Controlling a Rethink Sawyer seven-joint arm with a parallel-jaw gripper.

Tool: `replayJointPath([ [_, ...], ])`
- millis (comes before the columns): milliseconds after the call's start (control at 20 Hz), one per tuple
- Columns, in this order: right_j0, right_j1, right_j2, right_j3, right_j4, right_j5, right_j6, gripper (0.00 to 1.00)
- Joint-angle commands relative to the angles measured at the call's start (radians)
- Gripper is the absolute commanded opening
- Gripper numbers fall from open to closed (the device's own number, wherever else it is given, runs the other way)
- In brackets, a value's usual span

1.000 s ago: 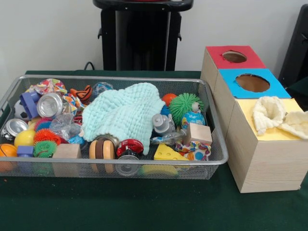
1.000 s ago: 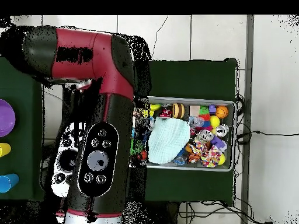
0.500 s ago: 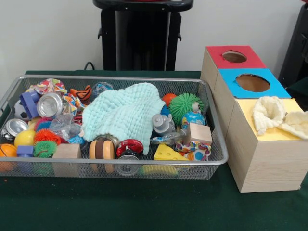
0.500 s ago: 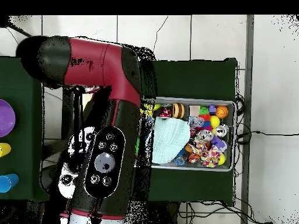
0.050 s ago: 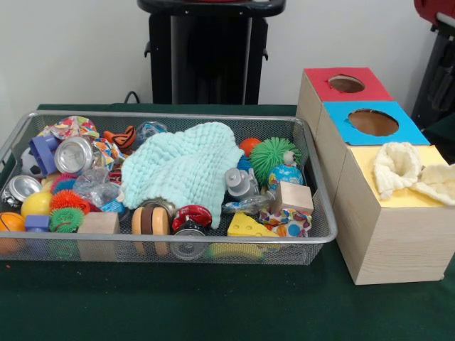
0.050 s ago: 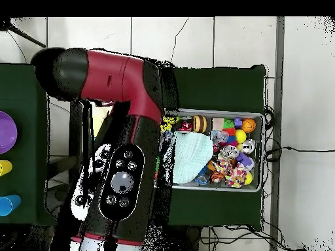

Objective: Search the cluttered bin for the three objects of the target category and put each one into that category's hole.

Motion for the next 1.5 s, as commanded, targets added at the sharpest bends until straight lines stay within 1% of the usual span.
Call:
replayJointPath([
  [50,-0.023,0.008,0.12,0.2,-0.034,-0.091,-0.003,0.0],
  [550,-0.035,0.005,0.152,0.264,-0.045,-0.185,-0.041,0.0],
  [750,-0.047,-0.018,0.182,0.308,-0.041,-0.204,-0.075,0.0],
  [900,-0.049,-0.04,0.19,0.334,-0.054,-0.203,-0.09,0.0],
  [1000,-0.036,-0.042,0.18,0.332,-0.072,-0.2,-0.079,0.0],
  [1250,-0.034,-0.055,0.205,0.362,-0.061,-0.216,-0.079,0.0],
  [1350,-0.029,-0.057,0.214,0.375,-0.055,-0.231,-0.071,0.0],
  [1400,-0.021,-0.055,0.212,0.379,-0.055,-0.248,-0.052,0.0],
  [1500,-0.023,-0.048,0.224,0.377,-0.052,-0.259,-0.05,0.0],
])
